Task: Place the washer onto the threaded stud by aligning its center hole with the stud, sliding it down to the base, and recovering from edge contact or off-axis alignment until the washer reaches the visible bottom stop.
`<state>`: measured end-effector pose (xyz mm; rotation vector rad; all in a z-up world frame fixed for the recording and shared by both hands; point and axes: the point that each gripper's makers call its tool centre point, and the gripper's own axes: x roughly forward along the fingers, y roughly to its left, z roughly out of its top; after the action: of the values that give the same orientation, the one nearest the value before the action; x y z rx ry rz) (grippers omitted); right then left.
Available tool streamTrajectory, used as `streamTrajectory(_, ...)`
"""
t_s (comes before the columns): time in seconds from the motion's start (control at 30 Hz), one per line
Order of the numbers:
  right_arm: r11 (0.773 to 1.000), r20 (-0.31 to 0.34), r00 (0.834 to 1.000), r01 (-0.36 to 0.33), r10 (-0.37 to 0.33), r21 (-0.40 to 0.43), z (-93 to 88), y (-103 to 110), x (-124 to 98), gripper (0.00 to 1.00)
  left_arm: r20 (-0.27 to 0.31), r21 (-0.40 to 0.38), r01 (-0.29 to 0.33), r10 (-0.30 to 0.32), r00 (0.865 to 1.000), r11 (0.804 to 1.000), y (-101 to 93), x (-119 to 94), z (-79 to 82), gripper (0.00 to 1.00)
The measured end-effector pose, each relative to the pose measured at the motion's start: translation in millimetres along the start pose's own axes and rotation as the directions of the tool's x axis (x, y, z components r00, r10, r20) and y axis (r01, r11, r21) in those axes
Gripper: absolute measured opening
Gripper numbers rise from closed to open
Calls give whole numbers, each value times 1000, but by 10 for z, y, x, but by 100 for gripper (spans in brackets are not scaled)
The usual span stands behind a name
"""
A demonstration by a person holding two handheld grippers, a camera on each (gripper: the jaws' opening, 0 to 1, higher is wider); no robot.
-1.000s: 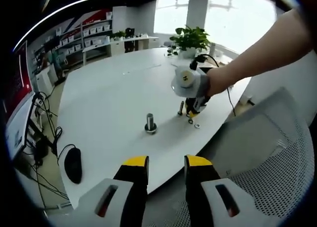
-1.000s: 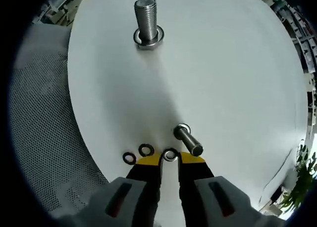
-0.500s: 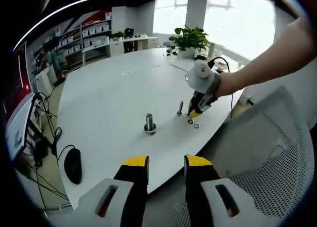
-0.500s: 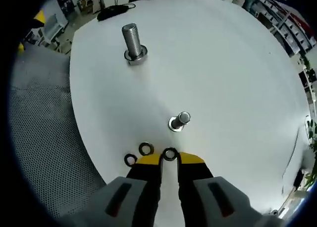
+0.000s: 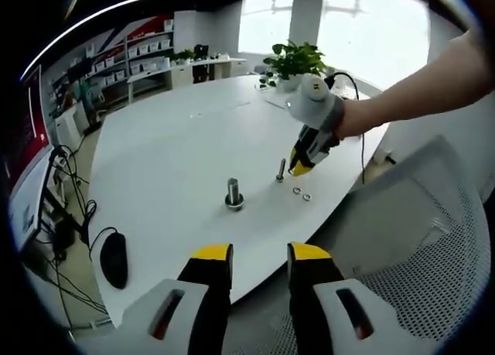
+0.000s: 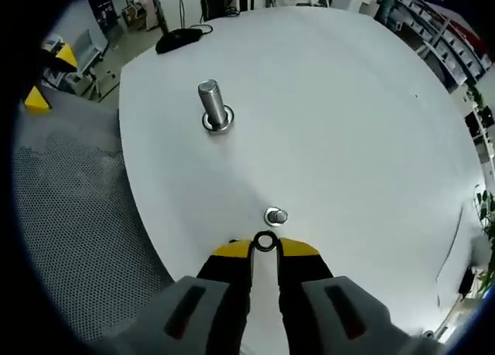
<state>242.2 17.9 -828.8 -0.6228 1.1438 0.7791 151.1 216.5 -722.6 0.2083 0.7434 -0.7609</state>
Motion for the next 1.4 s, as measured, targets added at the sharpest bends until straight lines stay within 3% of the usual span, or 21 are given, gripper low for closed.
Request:
streamTrajectory(0.27,999,33,999,8,-7,-46,146,39,-206,14,9,-3,1,-1,1000,1000,-3,-7,14,26)
streamTrajectory(0.57,992,57,997,51,-44,-114,248,27,-243,14,7,3,4,-4,1000,1000,-10,-3,15,26)
streamTrajectory(1.0,992,42,997,74,-70,-101,213,-93,-144,14,1,16,2,-2,1000,1000,-13,-3,2,25)
streamTrajectory(1.4,996,25,999,50,-48,-79,203,-87,9,14,-13,19,2,-2,1000,1000,-10,9,-20,25)
